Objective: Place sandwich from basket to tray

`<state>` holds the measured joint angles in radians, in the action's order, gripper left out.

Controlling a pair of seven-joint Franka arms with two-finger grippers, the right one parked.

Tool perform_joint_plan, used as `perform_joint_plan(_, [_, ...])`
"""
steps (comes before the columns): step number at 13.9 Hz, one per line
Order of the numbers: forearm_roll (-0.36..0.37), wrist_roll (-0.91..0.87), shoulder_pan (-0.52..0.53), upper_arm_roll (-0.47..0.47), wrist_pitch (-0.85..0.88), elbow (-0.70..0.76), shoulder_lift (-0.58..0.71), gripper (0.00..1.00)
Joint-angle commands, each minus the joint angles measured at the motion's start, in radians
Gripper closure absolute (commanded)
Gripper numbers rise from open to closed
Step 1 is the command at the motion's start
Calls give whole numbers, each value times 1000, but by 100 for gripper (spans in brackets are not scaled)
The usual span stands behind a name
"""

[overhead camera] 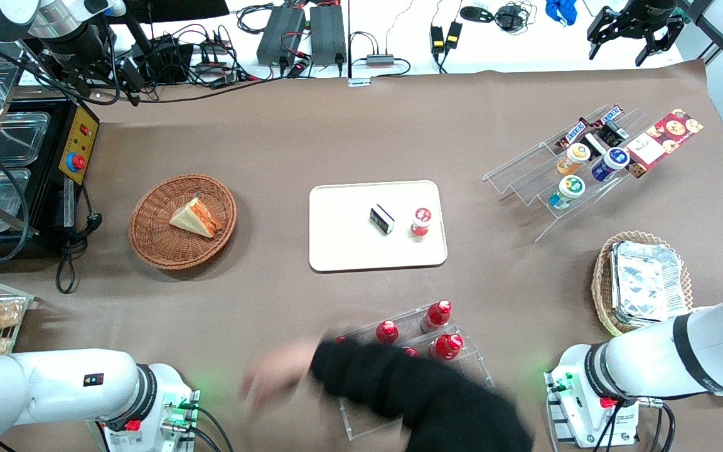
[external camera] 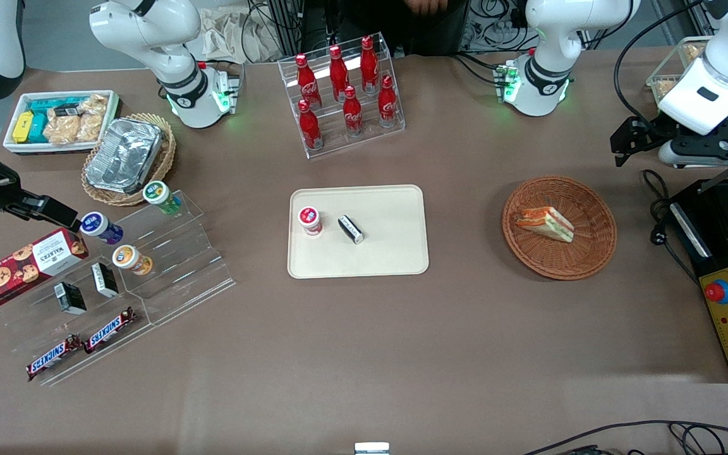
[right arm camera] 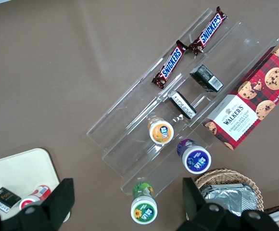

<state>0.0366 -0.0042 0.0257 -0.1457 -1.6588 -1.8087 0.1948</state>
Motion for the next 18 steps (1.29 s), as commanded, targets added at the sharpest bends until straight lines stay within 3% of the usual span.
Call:
perform_joint_plan(1, [-9, 7, 8, -5, 8, -14, 23, 0])
perform_joint_plan(9, [-35, -35, 14, 2, 5, -17, 21, 0])
perform_joint_plan(12, [-32, -303, 13, -2, 1, -26, 15, 0])
perform_joint_plan(18, [-50, -601, 0, -9, -55, -119, 23, 0])
